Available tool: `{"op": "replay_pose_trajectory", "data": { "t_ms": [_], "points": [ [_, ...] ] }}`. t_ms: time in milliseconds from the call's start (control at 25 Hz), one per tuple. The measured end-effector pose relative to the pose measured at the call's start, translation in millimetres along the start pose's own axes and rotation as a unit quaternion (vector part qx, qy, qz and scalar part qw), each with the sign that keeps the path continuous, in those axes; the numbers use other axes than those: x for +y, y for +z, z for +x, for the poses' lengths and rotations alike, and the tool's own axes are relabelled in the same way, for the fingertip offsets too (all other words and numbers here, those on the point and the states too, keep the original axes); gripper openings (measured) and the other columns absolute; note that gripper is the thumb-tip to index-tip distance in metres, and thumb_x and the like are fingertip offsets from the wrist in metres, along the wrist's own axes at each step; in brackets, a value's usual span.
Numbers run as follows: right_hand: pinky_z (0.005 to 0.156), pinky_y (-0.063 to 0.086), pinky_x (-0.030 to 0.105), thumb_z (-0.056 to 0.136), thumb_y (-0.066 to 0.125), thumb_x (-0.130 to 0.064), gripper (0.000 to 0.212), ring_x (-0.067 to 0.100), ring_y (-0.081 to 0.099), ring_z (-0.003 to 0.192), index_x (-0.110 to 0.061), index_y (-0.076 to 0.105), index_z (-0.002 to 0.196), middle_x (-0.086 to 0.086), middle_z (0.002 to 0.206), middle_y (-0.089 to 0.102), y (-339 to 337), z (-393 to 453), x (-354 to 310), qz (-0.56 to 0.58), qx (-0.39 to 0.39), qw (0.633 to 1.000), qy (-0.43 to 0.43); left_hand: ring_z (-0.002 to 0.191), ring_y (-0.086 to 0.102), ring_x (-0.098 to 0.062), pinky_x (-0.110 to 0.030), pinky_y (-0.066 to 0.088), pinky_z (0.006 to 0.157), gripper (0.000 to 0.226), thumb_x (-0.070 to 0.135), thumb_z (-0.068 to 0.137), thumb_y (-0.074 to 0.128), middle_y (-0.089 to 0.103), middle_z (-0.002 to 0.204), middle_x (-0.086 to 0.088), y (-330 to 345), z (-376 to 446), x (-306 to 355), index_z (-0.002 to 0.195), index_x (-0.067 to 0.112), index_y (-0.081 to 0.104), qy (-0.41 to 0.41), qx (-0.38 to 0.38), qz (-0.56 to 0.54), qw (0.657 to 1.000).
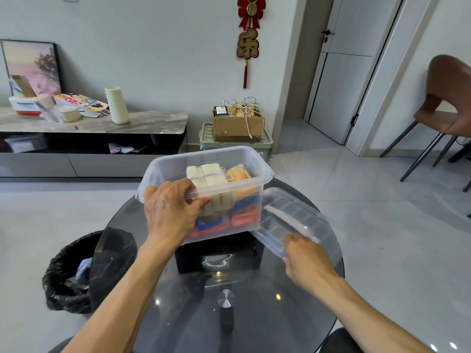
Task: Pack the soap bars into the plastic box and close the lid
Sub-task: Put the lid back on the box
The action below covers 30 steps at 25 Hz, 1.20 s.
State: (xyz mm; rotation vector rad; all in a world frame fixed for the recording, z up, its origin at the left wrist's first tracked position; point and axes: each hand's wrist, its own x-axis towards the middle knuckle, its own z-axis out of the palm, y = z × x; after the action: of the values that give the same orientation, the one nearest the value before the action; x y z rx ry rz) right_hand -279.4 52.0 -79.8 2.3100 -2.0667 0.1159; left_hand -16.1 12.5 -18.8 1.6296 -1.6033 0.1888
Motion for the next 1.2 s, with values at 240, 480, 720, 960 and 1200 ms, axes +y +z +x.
{"op": "replay_pose_trajectory", "data": {
  "t_ms": [240,480,720,960,1200],
  "points": [
    [0.066,0.043,0.034,0.088,0.056,-0.014,0.025,0.033,0.060,0.098,-0.004,0.055,0.111,0.014,0.110,0.060,-15,-4,26,0.045,0.093,0.980,0.171,0.067,0.051,-0.022,-0.031,0.024,0.070,0.030,0.040,0.067,0.083,0.070,0.073,-0.002,-4,-4,-4,0.073,0.015,0.067,0.039,-0.002,0.000,0.999],
    [0.074,0.043,0.039,0.090,0.061,-0.012,0.019,0.038,0.054,0.098,-0.002,0.056,0.105,0.017,0.108,0.059,-46,4,29,0.184,0.269,0.935,0.141,0.063,0.060,-0.024,-0.030,0.020,0.068,0.030,0.041,0.066,0.081,0.066,0.063,0.002,2,-23,-1,0.067,0.018,0.062,0.117,-0.050,0.001,0.992],
    [0.078,0.045,0.046,0.087,0.065,-0.015,0.018,0.031,0.054,0.092,-0.010,0.061,0.104,0.008,0.102,0.060,-92,30,-3,0.132,0.276,0.944,-0.120,0.090,0.059,-0.014,-0.026,0.039,0.084,0.034,0.013,0.065,0.059,0.069,0.094,0.008,-32,-18,11,0.097,0.018,0.070,0.116,-0.039,-0.229,0.966],
    [0.088,0.042,0.039,0.089,0.065,-0.021,0.020,0.019,0.050,0.099,-0.019,0.063,0.109,-0.005,0.108,0.059,-93,38,-20,0.168,0.120,0.950,-0.233,0.116,0.050,-0.016,-0.041,0.040,0.100,0.042,0.034,0.087,0.047,0.056,0.126,0.004,-41,-4,-14,0.124,0.020,0.058,-0.067,-0.022,-0.192,0.979],
    [0.091,0.040,0.020,0.090,0.066,-0.016,0.025,0.005,0.053,0.112,-0.023,0.068,0.114,-0.012,0.114,0.059,-90,44,-17,0.303,-0.007,0.927,-0.220,0.116,0.054,-0.018,-0.036,0.042,0.092,0.035,0.042,0.092,0.051,0.057,0.131,0.004,-28,-1,-21,0.118,0.024,0.065,-0.150,-0.090,-0.138,0.975]
  ]
}}
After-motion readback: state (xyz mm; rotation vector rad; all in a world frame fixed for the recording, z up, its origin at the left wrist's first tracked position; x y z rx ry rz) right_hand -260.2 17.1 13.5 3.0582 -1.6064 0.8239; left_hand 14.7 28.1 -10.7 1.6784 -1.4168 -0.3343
